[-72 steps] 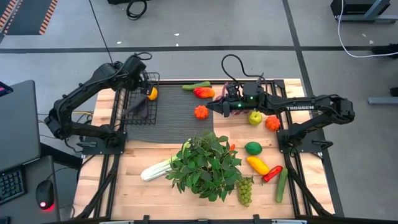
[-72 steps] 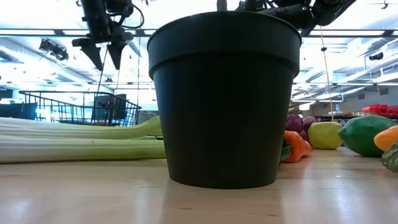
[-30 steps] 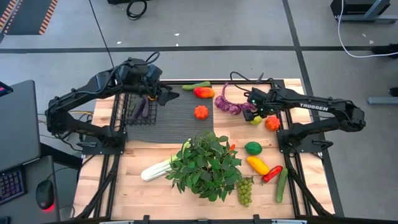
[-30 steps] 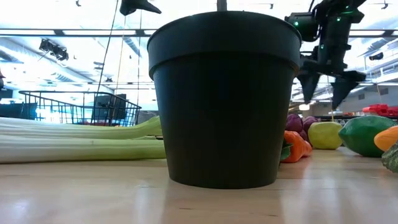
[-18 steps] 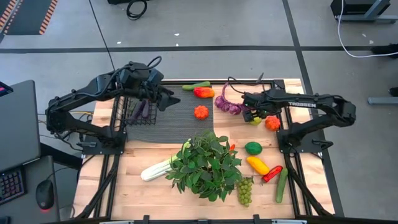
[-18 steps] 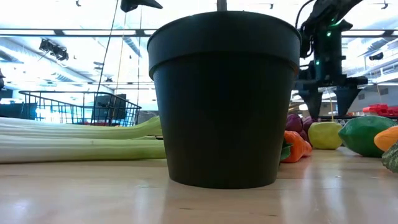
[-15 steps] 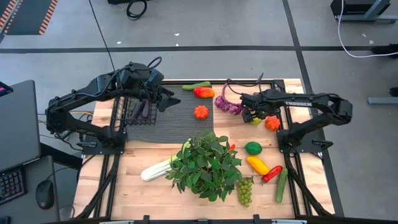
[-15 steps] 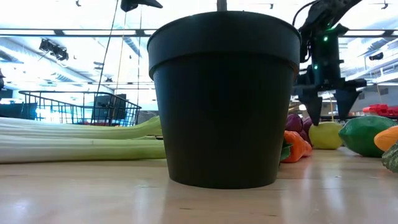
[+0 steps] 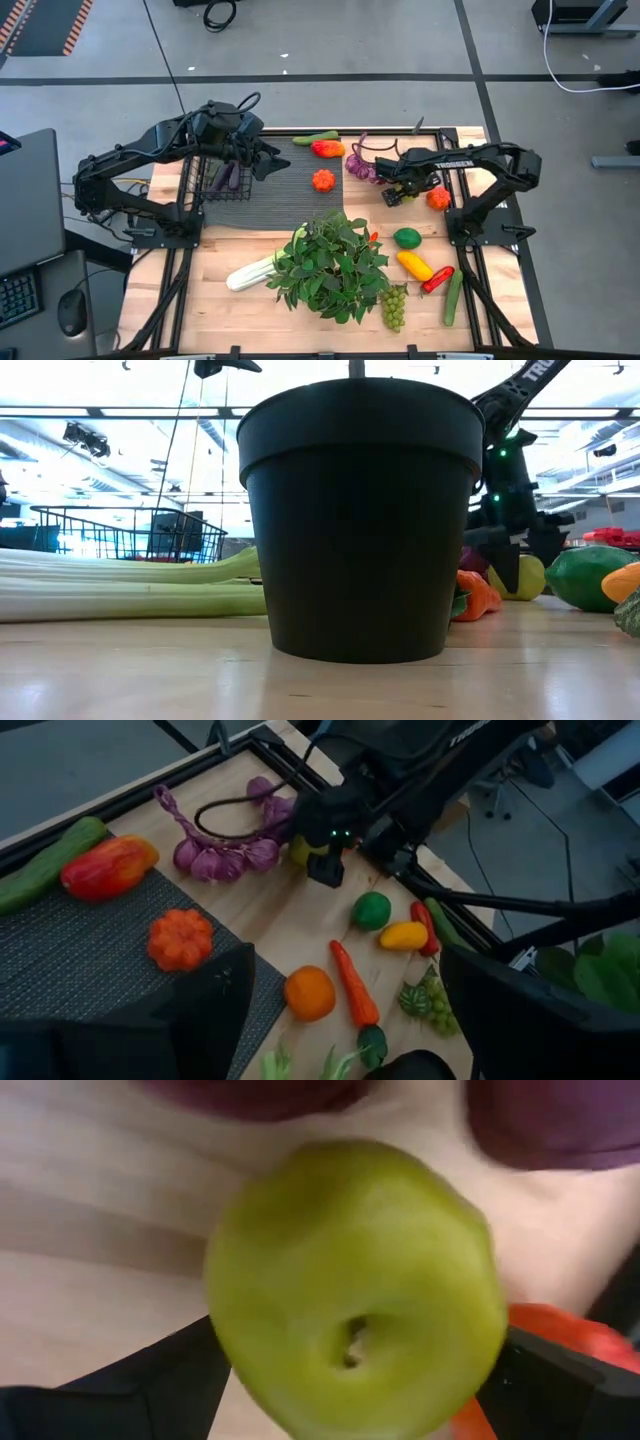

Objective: Build produce basket
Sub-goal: Put the green apple into the wire basket

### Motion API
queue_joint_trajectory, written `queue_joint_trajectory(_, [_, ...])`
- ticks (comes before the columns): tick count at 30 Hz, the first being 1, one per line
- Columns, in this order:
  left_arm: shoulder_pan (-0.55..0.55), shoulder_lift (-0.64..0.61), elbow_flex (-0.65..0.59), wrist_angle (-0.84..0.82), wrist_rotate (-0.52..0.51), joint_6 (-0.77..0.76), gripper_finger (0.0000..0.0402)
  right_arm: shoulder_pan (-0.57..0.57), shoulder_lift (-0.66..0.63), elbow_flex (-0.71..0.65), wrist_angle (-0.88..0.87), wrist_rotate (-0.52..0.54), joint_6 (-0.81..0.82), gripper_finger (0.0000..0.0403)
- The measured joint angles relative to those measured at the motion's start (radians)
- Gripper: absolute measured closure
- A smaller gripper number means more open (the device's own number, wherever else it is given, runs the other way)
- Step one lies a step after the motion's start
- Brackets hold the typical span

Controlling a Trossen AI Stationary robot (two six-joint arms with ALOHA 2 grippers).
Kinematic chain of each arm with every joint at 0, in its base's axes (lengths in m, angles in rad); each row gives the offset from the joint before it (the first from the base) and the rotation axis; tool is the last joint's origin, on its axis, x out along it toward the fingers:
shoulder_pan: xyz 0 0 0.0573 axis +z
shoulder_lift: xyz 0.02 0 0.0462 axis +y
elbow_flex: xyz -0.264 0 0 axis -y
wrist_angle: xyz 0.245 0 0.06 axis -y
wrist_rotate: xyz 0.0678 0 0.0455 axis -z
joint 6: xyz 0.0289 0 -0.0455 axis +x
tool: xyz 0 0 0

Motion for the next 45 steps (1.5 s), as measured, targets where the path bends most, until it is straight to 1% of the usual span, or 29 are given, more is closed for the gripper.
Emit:
queue_joint_trajectory(5, [0.001,0.001,0.0,0.001,-0.028,0.001,0.0077,0.011,0.008,0.0,0.015,-0.029,-0.001,0.0075])
queue_joint_trajectory(8, [0.004,0.001,0.0,0.001,-0.036,0.006,0.0077,0.013,-0.02,0.0,0.014,-0.031,-0.013,0.0103])
queue_joint_trajectory(10, [0.003,0.001,0.0,0.001,-0.048,0.01,0.0077,0.013,-0.053,0.0,0.011,-0.035,-0.015,0.0116])
queue_joint_trajectory(13, [0.003,0.001,0.0,0.006,-0.084,0.011,0.0077,0.019,-0.122,0.0,0.011,-0.044,-0.014,0.0116])
queue_joint_trajectory(16, [0.003,0.008,0.0,0.023,-0.131,0.022,0.0077,0.035,-0.209,0.013,0.001,-0.08,-0.015,0.0115])
queue_joint_trajectory(19, [0.007,0.012,-0.001,0.042,-0.145,0.033,0.0077,0.056,-0.298,0.061,0.006,-0.14,-0.014,0.0105])
queue_joint_trajectory(21, [0.014,0.022,0.0,0.092,-0.145,0.028,0.0077,0.069,-0.352,0.104,0.037,-0.164,-0.014,0.0099])
queue_joint_trajectory(23, [0.015,0.034,-0.001,0.125,-0.145,0.028,0.0077,0.079,-0.402,0.148,0.111,-0.17,-0.004,0.0099])
queue_joint_trajectory(25, [0.015,0.05,-0.001,0.191,-0.145,0.063,0.0077,0.08,-0.444,0.182,0.233,-0.16,0.047,0.01])
queue_joint_trajectory(27, [0.014,0.063,-0.001,0.243,-0.146,0.125,0.0077,0.077,-0.472,0.201,0.377,-0.144,0.12,0.0102])
queue_joint_trajectory(30, [0.013,0.084,-0.001,0.314,-0.146,0.234,0.0077,0.06,-0.487,0.209,0.62,-0.151,0.201,0.0105])
queue_joint_trajectory(32, [0.014,0.09,-0.001,0.343,-0.175,0.295,0.0077,0.055,-0.48,0.209,0.758,-0.204,0.22,0.0105])
queue_joint_trajectory(34, [0.015,0.09,-0.001,0.377,-0.233,0.341,0.0077,0.057,-0.458,0.209,0.859,-0.285,0.212,0.0105])
queue_joint_trajectory(36, [0.021,0.089,-0.001,0.415,-0.266,0.332,0.0076,0.066,-0.432,0.209,0.901,-0.357,0.186,0.0104])
queue_joint_trajectory(37, [0.032,0.089,-0.001,0.437,-0.268,0.297,0.0077,0.073,-0.417,0.209,0.913,-0.378,0.166,0.0104])
queue_joint_trajectory(39, [0.06,0.087,-0.001,0.463,-0.238,0.176,0.0077,0.092,-0.388,0.209,0.924,-0.383,0.133,0.0105])
queue_joint_trajectory(41, [0.095,0.093,0.0,0.475,-0.154,0.079,0.0077,0.109,-0.36,0.209,0.932,-0.381,0.113,0.0105])
queue_joint_trajectory(43, [0.114,0.108,0.001,0.471,-0.06,0.058,0.0077,0.121,-0.329,0.209,0.965,-0.381,0.115,0.0105])
queue_joint_trajectory(45, [0.118,0.12,-0.001,0.458,0.002,0.102,0.0076,0.129,-0.301,0.209,1.024,-0.382,0.145,0.0104])
